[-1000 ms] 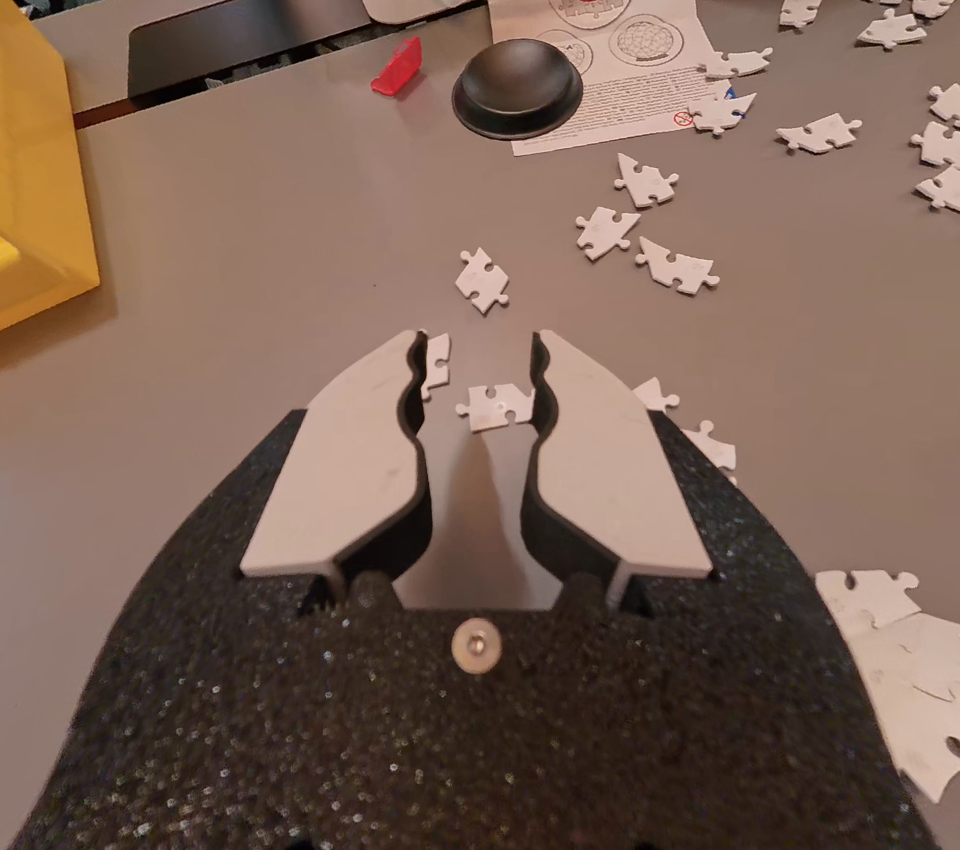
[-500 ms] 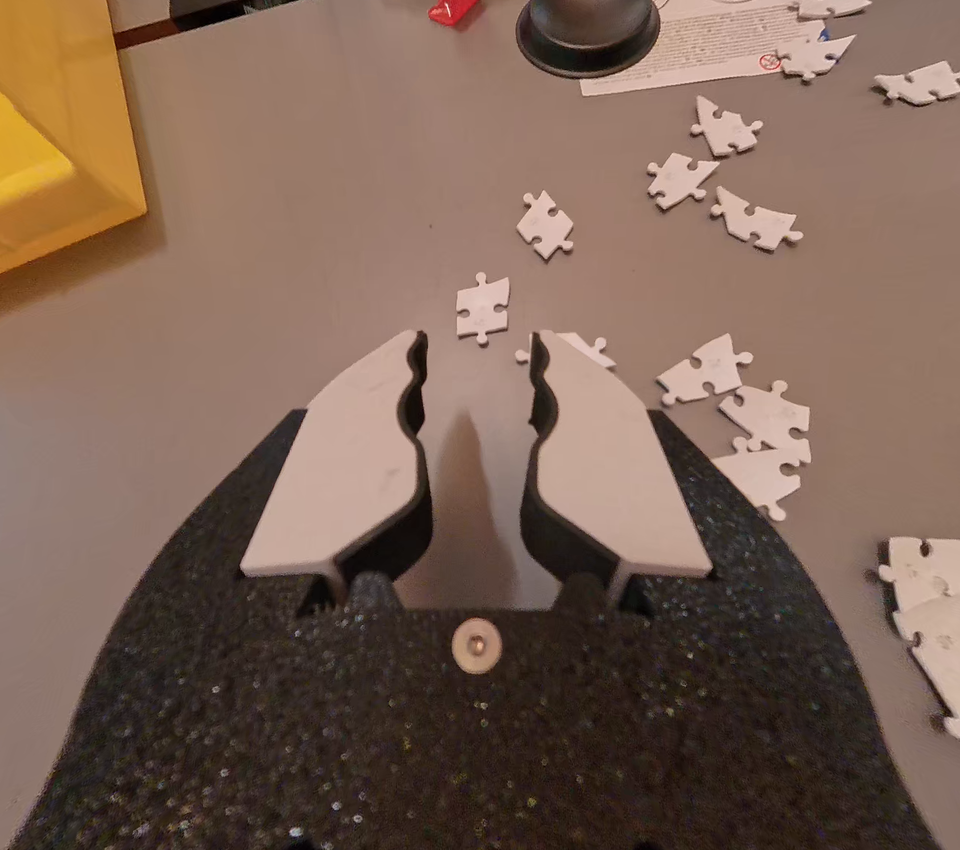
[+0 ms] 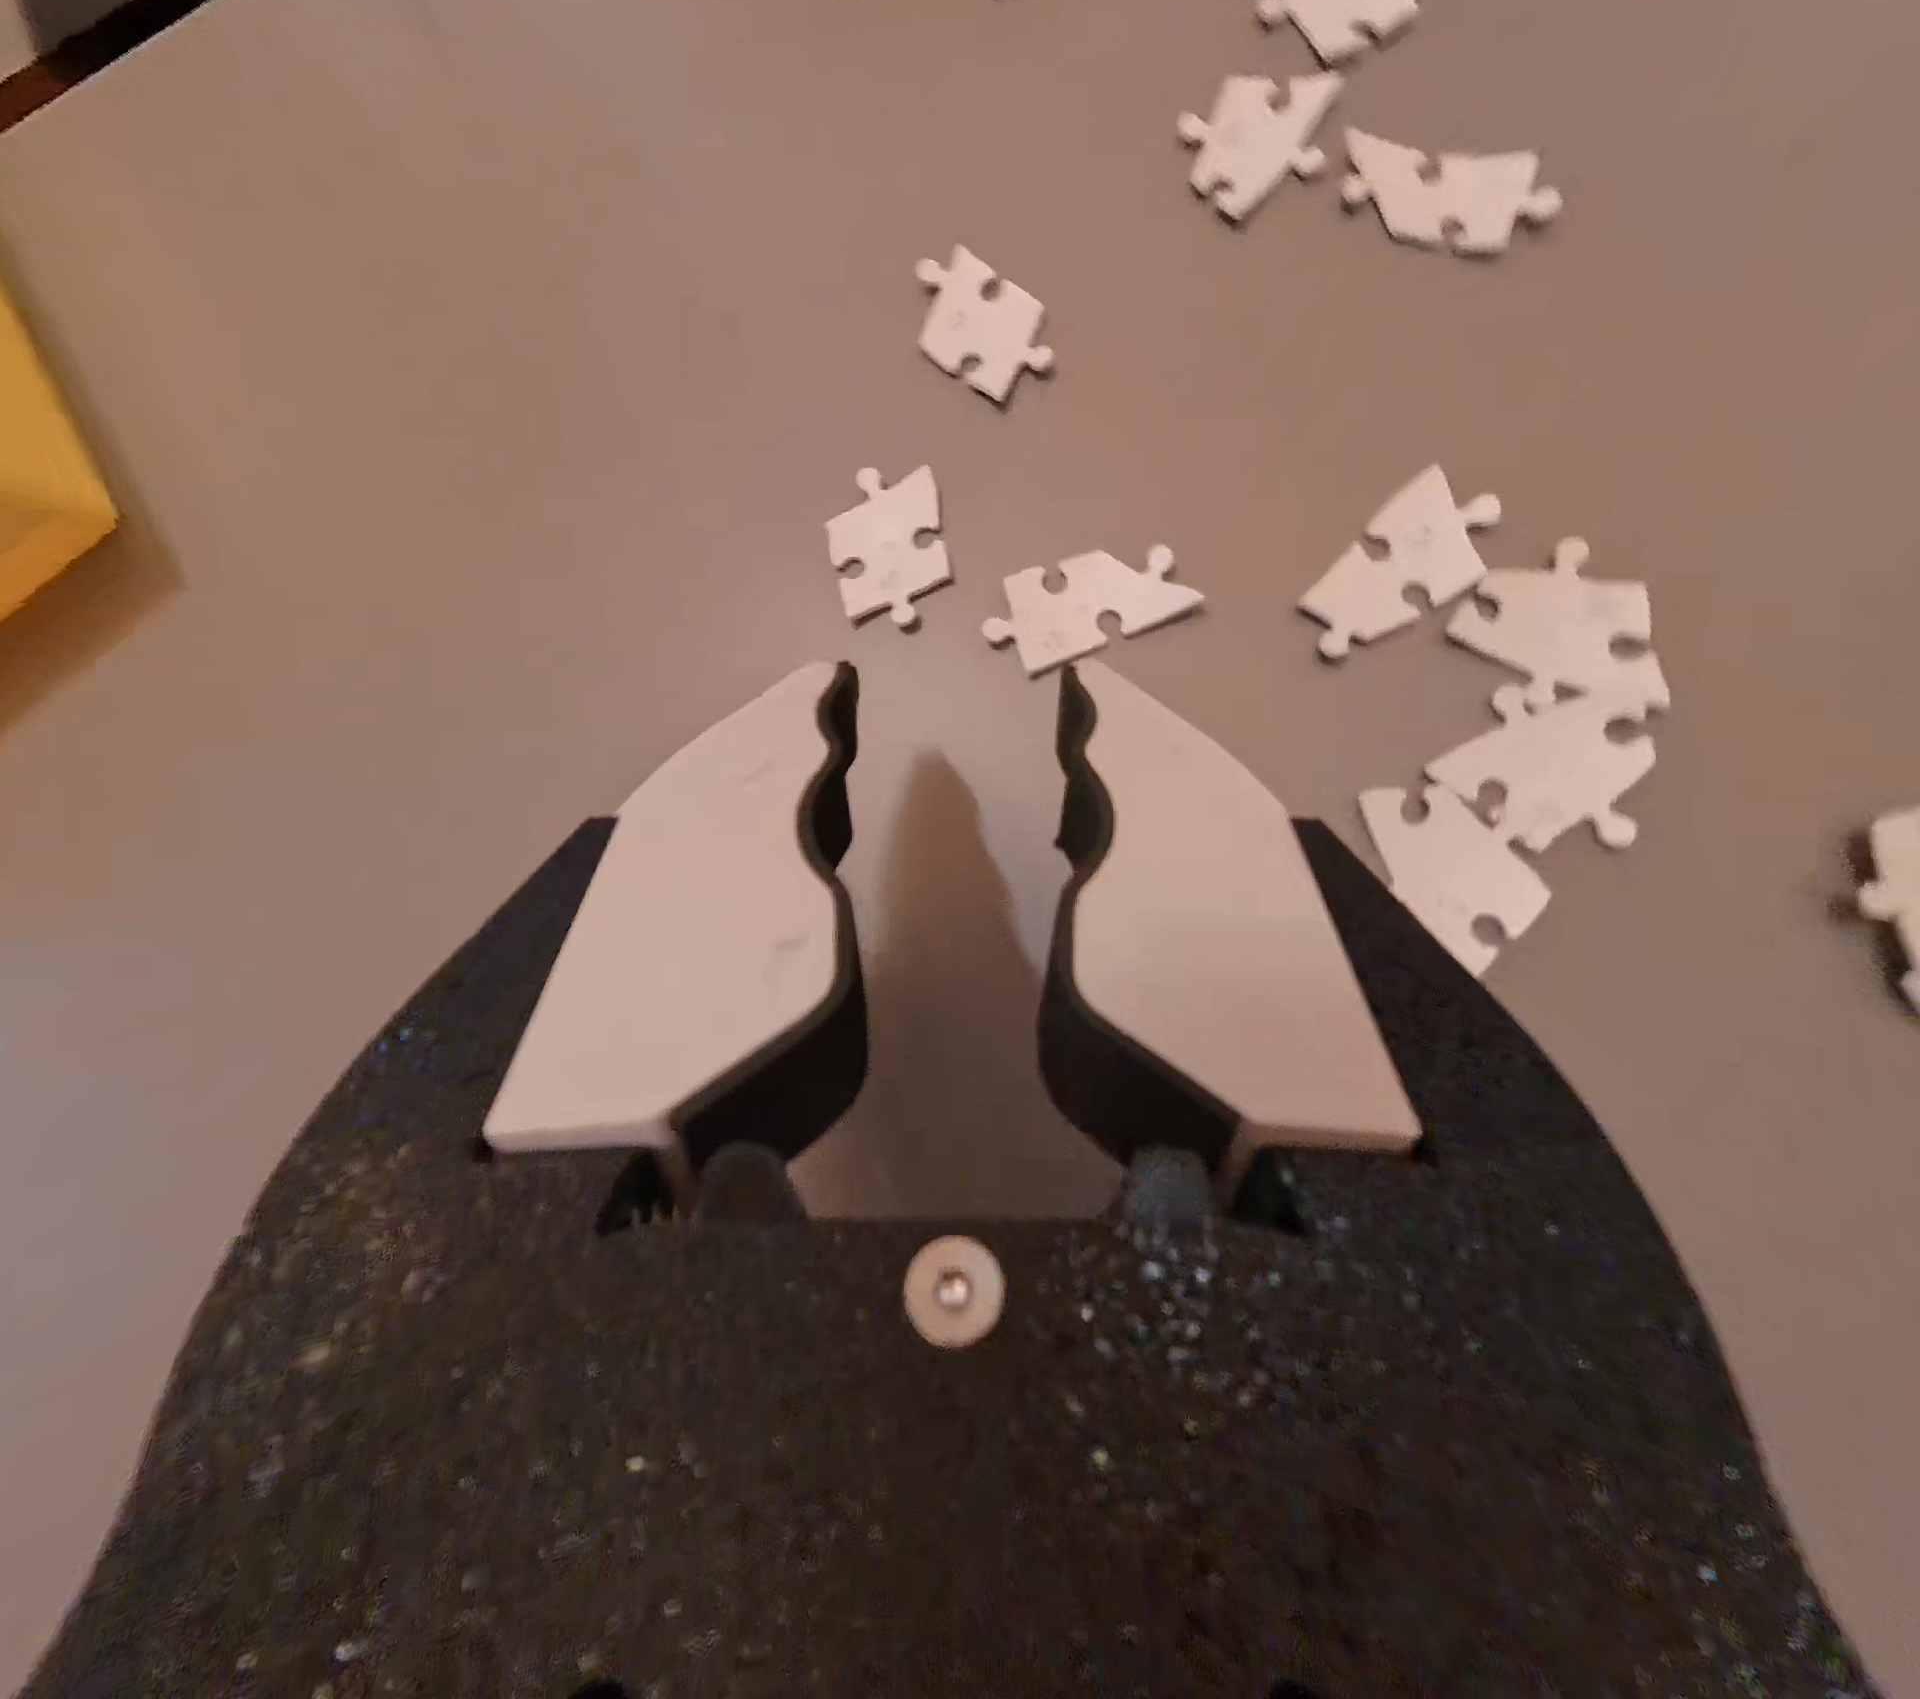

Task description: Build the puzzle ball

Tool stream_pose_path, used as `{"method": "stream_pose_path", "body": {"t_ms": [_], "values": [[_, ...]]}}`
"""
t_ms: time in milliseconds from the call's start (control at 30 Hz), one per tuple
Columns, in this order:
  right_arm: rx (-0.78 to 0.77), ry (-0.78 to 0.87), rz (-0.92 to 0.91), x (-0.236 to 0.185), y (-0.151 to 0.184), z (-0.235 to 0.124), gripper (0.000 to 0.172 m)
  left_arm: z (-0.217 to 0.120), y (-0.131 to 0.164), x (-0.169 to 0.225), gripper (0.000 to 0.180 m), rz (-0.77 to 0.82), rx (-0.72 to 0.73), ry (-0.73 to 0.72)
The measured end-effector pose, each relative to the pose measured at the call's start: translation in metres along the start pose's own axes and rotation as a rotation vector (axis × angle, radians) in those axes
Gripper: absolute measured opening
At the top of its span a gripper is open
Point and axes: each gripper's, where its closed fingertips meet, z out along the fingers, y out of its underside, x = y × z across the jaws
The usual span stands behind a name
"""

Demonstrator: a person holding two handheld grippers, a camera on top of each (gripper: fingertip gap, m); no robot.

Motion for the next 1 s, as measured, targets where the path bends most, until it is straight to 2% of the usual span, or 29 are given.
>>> {"method": "stream_pose_path", "body": {"t_ms": [133,267,400,567,733,767,833,1000], "values": [[0.01,-0.023,0.013,-0.006,-0.007,0.003,0.008,0.011,0.008,0.014,0.038,0.138,-0.116,0.098],[0.018,-0.092,0.073,-0.026,-0.021,0.013,0.008,0.029,0.016,0.018,0.039,0.048,-0.211,0.154],[-0.015,-0.13,0.159,-0.048,-0.035,0.027,0.008,0.035,0.011,0.02,0.038,-0.047,-0.212,0.157],[-0.001,-0.186,0.208,-0.084,-0.055,0.044,0.008,0.037,0.01,0.02,0.018,-0.041,-0.199,0.165],[0.067,-0.293,0.086,-0.138,-0.077,0.056,0.008,0.036,0.009,0.019,0.014,-0.008,-0.177,0.179],[0.067,-0.314,0.064,-0.148,-0.079,0.058,0.008,0.034,0.006,0.018,0.005,-0.006,-0.155,0.176],[0.077,-0.355,0.014,-0.166,-0.084,0.059,0.008,0.024,-0.005,0.022,0.001,-0.002,-0.092,0.197],[0.093,-0.39,-0.035,-0.189,-0.091,0.066,0.008,0.005,-0.014,0.042,0.0,0.186,-0.063,0.212]]}}
